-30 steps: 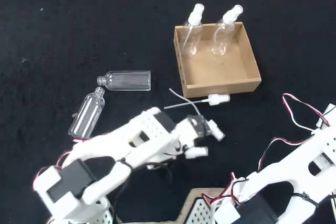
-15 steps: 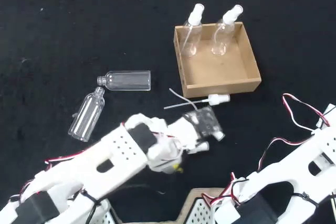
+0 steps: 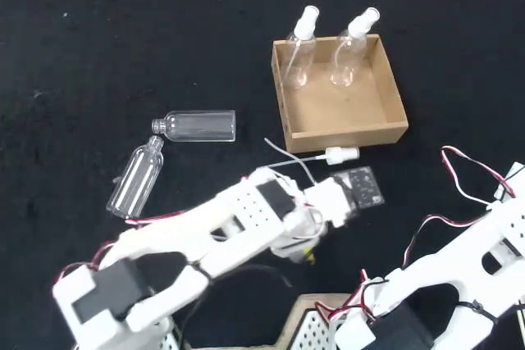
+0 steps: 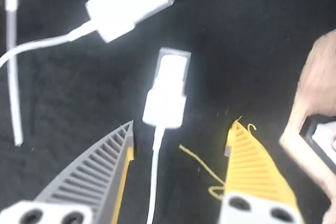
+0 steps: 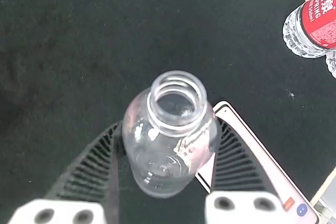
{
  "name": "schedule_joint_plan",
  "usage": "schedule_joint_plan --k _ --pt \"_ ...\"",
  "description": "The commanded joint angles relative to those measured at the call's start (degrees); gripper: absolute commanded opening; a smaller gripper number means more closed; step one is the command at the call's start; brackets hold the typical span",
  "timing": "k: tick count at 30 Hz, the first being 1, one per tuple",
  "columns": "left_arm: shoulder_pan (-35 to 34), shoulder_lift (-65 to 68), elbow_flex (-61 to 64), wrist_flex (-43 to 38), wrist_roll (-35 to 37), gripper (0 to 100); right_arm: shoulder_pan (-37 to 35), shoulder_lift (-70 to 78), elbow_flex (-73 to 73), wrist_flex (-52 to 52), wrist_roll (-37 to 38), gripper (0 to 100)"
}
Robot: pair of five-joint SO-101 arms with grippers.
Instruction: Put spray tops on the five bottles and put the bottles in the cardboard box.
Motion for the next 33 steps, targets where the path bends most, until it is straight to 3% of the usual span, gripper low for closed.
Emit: schedule_joint_plan --k 1,13,17,23,33 --pt "1.8 1.9 -4.0 -4.1 -0.5 27 1.1 0.0 -3.4 -1.3 0.4 11.3" --pt "0.7 9.6 -7.9 -6.5 -0.9 27 1.1 0.0 -3.4 -1.3 0.4 11.3" --pt "1.2 10.4 -9.7 -1.6 -1.0 25 1.1 0.0 -3.4 -1.3 0.4 11.3" --pt "1.1 9.8 -11.6 4.3 -1.0 2 0.8 0.3 -3.4 -1.3 0.4 11.3" --pt "-4.1 4.0 -9.7 13.2 -1.0 4 -6.2 -0.1 -0.3 -0.3 -0.1 11.3"
